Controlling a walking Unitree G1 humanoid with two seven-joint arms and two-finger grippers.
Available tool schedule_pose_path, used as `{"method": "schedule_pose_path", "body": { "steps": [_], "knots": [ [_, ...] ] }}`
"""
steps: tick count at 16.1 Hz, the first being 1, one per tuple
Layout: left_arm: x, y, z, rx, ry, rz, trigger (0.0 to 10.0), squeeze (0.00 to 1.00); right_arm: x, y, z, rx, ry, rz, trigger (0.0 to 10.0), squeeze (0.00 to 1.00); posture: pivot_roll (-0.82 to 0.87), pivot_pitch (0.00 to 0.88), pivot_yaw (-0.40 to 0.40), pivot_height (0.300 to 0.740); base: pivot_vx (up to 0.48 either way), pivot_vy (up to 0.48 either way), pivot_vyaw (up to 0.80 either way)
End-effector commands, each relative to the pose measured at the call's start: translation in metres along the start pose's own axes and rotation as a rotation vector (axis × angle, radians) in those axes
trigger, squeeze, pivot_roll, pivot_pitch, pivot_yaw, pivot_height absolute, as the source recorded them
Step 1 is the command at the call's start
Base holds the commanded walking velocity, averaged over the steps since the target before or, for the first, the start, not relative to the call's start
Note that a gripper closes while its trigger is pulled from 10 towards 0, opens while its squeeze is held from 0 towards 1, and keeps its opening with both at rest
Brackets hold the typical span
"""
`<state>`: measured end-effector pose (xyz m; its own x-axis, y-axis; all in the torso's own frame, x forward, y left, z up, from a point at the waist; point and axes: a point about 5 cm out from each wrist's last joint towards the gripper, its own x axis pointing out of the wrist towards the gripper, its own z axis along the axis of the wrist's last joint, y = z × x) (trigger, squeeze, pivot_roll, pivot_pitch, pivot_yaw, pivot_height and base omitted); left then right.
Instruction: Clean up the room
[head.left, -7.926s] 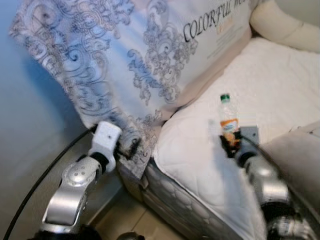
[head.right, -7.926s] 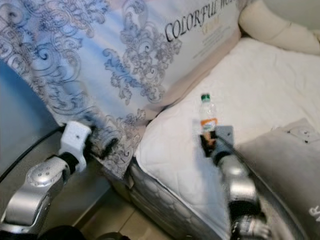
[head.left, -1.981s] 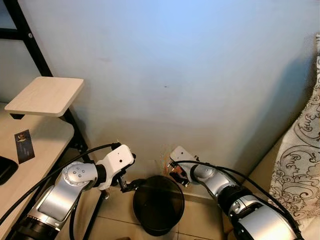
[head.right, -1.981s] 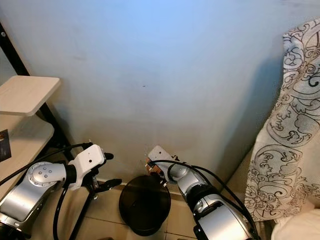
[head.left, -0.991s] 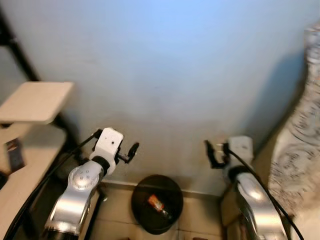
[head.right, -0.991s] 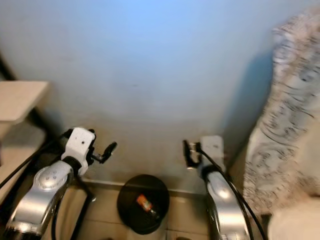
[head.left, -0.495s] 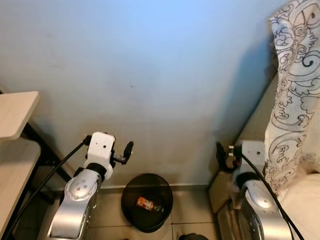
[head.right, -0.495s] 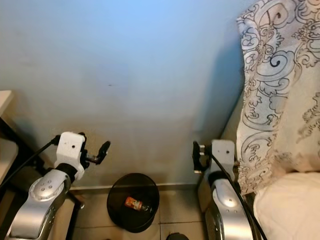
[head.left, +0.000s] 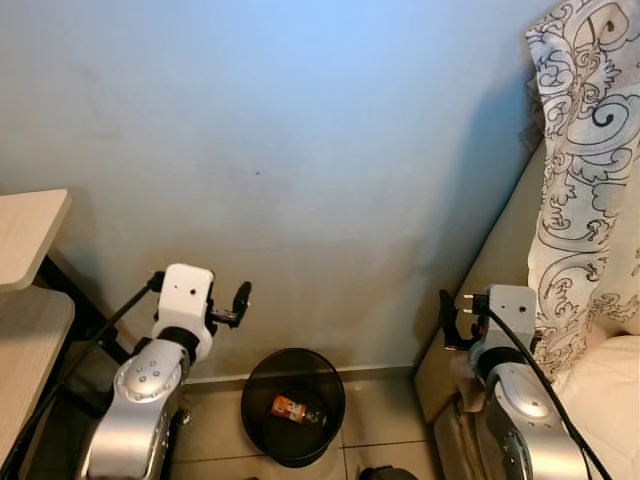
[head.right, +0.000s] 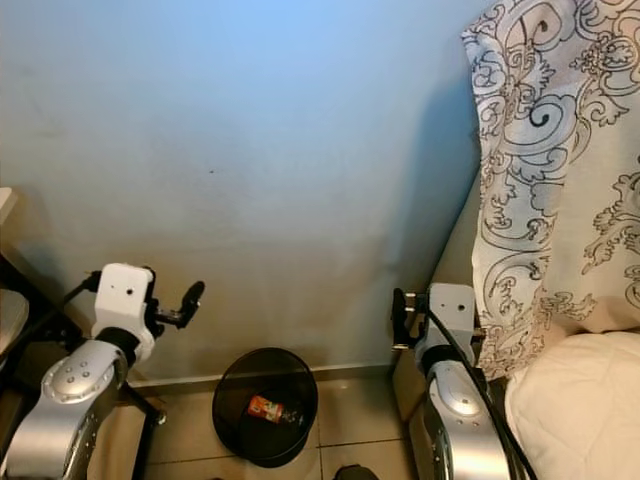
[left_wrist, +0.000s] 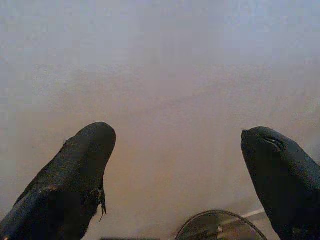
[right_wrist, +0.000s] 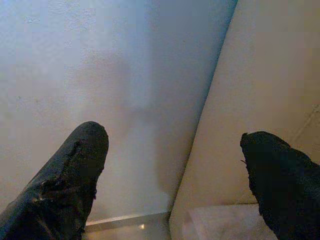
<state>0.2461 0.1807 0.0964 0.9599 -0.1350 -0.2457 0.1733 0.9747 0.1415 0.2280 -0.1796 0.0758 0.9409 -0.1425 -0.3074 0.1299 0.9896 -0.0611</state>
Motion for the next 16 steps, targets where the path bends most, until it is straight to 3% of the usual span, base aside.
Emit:
{"method": "schedule_pose_path", "body": {
  "steps": [1, 6, 11, 16],
  "knots": [
    [0.000, 0.001, 0.000, -0.007, 0.011, 0.004, 10.0, 0.00, -0.001, 0.000, 0.005, 0.006, -0.011, -0.011, 10.0, 1.00, -0.08, 0.000, 0.068, 0.740, 0.000, 0.000, -0.61],
    [0.001, -0.001, 0.000, 0.006, 0.018, 0.011, 10.0, 0.00, 0.002, 0.005, 0.006, 0.007, 0.004, 0.011, 10.0, 1.00, -0.05, 0.000, 0.032, 0.740, 0.000, 0.000, -0.61],
    [-0.002, 0.007, -0.001, 0.011, 0.021, 0.044, 10.0, 0.00, 0.007, 0.015, 0.005, 0.008, 0.025, 0.052, 10.0, 1.00, -0.03, 0.000, 0.010, 0.740, 0.000, 0.000, -0.61],
    [0.001, 0.004, 0.000, 0.022, 0.020, 0.019, 10.0, 0.00, 0.008, 0.013, 0.007, 0.001, 0.027, 0.047, 10.0, 1.00, -0.04, 0.000, 0.010, 0.740, 0.000, 0.000, -0.61]
  ]
}}
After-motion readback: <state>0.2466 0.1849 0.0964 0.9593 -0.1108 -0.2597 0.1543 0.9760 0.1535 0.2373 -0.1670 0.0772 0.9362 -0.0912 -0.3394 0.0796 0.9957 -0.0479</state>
